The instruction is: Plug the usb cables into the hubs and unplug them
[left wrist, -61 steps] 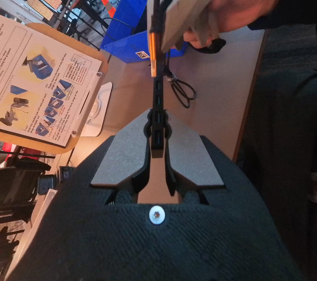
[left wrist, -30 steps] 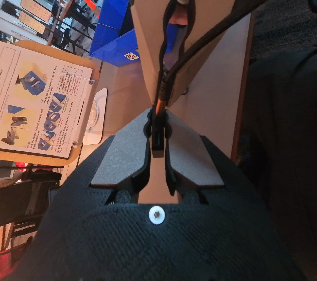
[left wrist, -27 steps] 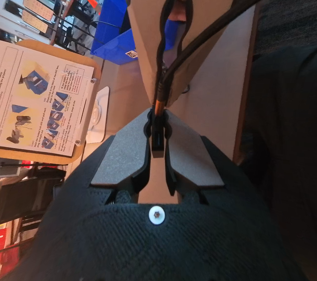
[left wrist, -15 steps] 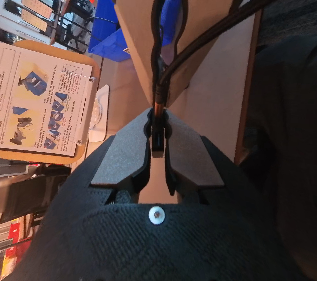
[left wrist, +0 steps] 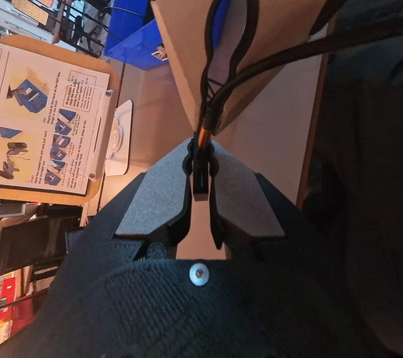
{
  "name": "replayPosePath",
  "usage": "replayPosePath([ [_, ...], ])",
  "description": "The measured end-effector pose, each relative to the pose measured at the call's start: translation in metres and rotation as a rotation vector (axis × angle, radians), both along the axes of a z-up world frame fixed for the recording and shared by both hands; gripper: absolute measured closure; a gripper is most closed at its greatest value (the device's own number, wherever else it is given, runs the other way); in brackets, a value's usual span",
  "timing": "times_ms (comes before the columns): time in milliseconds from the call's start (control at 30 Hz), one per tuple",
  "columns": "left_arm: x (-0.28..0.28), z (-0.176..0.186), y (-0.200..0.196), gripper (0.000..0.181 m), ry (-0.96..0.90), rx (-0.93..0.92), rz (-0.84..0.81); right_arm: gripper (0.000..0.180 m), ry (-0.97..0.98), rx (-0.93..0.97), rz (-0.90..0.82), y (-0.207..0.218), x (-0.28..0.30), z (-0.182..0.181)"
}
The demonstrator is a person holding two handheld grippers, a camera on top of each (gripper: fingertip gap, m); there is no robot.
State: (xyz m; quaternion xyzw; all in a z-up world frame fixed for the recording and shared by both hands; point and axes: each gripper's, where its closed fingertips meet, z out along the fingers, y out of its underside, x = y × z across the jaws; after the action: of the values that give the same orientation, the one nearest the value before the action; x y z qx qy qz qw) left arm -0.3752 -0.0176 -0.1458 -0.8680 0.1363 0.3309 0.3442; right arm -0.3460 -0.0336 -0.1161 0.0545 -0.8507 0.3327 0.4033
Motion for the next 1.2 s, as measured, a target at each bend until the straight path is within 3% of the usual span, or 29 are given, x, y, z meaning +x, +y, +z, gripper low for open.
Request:
replayPosePath([
  [267,0.006,0.005,-0.001,0.173,-0.020,0.020,-0.029,0.176,-0.044,-0.062,0.031,-0.003,0.005,0.006],
  [667,0.003,-0.008,0.003,0.174,0.017,-0.034,-0.021,0.176,0.036,0.141,-0.047,0.001,0.001,-0.010],
  [933,-0.006,-0.010,-0.002,0.175,0.057,-0.069,0.048,0.176,-0.029,0.006,0.008,-0.003,-0.008,-0.013],
  [1200,-0.008,-0.018,0.001,0.174,-0.014,-0.059,0.041,0.176,-0.113,-0.111,0.065,-0.006,-0.013,-0.018],
])
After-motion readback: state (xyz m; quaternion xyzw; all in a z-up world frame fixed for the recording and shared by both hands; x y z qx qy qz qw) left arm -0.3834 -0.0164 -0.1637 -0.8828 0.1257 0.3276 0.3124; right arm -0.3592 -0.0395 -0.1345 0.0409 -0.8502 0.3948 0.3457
